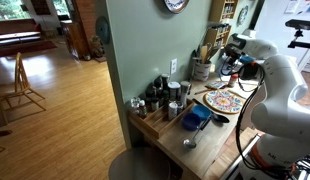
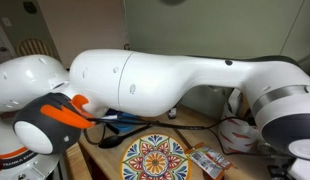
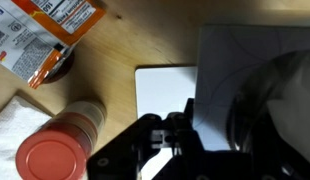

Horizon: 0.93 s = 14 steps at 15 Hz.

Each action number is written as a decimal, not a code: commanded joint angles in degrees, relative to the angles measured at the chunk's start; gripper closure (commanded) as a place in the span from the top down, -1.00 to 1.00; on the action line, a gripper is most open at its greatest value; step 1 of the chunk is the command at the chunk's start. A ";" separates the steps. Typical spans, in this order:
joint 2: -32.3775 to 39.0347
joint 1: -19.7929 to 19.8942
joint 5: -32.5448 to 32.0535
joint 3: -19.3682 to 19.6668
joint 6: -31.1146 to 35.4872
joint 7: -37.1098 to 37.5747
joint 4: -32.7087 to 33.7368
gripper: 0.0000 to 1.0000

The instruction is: Move the paper towel box to the right

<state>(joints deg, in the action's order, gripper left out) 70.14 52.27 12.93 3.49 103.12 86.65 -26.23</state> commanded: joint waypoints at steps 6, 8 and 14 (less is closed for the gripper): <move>3.39 2.08 7.20 -5.98 4.63 9.41 1.51 -1.00; 3.74 2.33 8.59 -7.24 5.98 11.15 1.39 -1.00; 5.62 2.96 11.93 -10.33 9.14 14.22 1.61 -1.00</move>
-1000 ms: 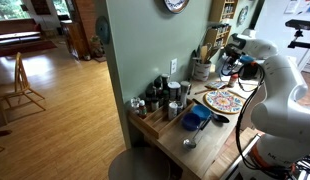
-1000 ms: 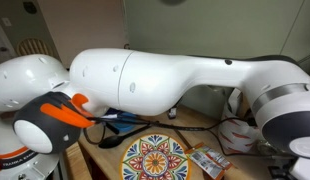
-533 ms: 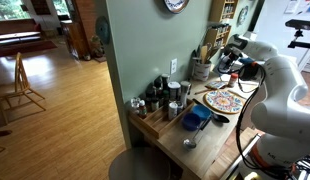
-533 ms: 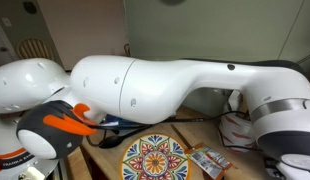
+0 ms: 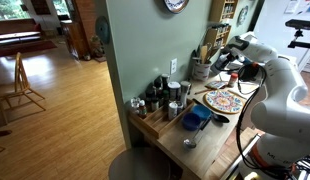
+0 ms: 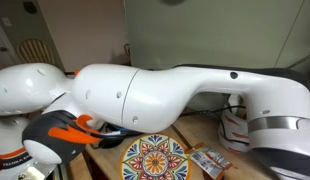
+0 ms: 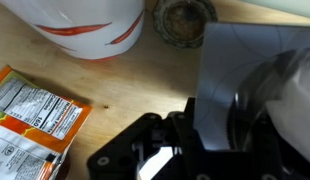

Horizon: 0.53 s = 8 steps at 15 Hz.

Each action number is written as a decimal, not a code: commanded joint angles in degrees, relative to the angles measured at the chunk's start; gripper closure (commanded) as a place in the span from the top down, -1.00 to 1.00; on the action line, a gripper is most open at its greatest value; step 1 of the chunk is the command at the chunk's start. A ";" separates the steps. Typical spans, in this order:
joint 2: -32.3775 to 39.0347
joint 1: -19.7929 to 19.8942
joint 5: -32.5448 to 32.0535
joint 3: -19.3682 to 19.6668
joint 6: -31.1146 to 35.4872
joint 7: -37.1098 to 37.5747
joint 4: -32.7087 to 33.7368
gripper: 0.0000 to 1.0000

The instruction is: Move the paper towel box to the right

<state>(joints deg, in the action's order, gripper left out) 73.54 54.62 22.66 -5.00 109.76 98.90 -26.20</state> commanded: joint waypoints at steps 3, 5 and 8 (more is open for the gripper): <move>2.65 0.80 3.39 -3.14 3.86 2.96 1.44 -1.00; 2.84 0.80 3.60 -3.61 4.25 2.99 1.44 -0.50; 2.80 0.98 3.73 -3.99 4.43 2.61 1.63 -0.21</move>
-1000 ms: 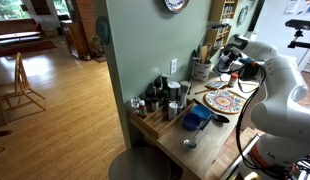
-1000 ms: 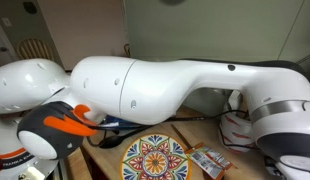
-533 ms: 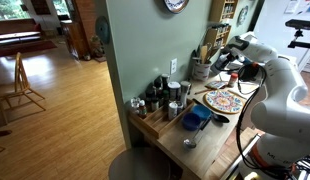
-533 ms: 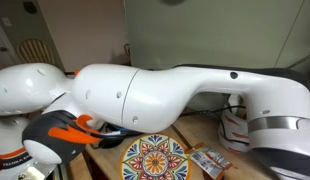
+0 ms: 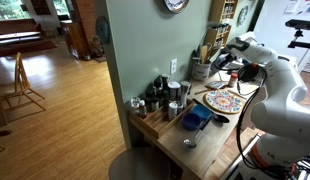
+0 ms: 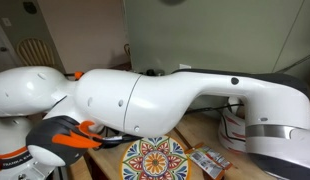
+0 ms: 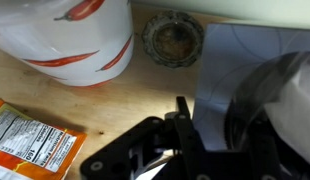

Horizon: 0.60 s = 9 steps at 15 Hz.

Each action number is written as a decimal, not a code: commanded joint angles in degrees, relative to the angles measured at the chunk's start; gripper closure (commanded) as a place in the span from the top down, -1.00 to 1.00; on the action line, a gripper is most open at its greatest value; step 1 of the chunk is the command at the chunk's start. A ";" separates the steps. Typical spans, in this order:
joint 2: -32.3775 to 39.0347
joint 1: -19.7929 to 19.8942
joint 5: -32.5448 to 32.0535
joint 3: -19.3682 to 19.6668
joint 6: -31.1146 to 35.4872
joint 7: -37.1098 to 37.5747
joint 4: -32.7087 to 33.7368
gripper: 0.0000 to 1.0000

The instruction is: Move the paper towel box to the right

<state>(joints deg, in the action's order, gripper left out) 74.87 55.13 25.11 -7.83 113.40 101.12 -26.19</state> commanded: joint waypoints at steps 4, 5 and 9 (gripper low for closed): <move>-0.68 1.38 0.99 -1.62 -0.54 -1.75 -0.43 0.41; -1.00 1.59 0.67 -1.50 -1.26 -2.63 -0.51 0.55; -1.52 2.39 0.44 -1.19 -1.13 -4.86 -0.47 1.00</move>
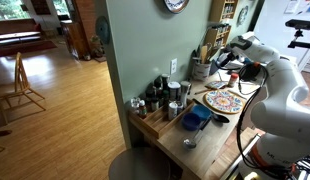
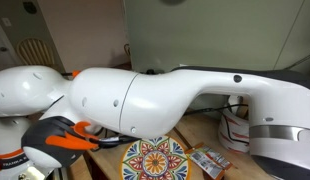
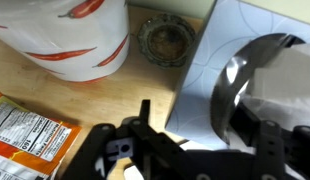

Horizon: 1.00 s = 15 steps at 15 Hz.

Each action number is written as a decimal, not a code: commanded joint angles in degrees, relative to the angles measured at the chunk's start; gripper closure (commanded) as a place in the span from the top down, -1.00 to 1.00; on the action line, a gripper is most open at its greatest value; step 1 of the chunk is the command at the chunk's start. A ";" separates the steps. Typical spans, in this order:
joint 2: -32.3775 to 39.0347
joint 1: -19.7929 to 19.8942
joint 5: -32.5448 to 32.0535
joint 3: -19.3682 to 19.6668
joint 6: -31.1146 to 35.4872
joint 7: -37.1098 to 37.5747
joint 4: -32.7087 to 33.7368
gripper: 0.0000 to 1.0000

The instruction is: Move the paper towel box to the right

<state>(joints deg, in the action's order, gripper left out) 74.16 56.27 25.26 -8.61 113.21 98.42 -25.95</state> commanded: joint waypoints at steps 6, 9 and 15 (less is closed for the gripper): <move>-1.67 2.65 1.63 -1.76 1.24 -4.77 -0.51 1.00; -1.96 3.08 2.33 -2.78 2.85 -5.61 0.00 1.00; -4.46 3.28 -0.97 0.04 1.44 -7.09 -0.70 1.00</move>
<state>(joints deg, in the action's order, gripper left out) 71.50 58.87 25.75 -10.16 115.75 93.20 -25.51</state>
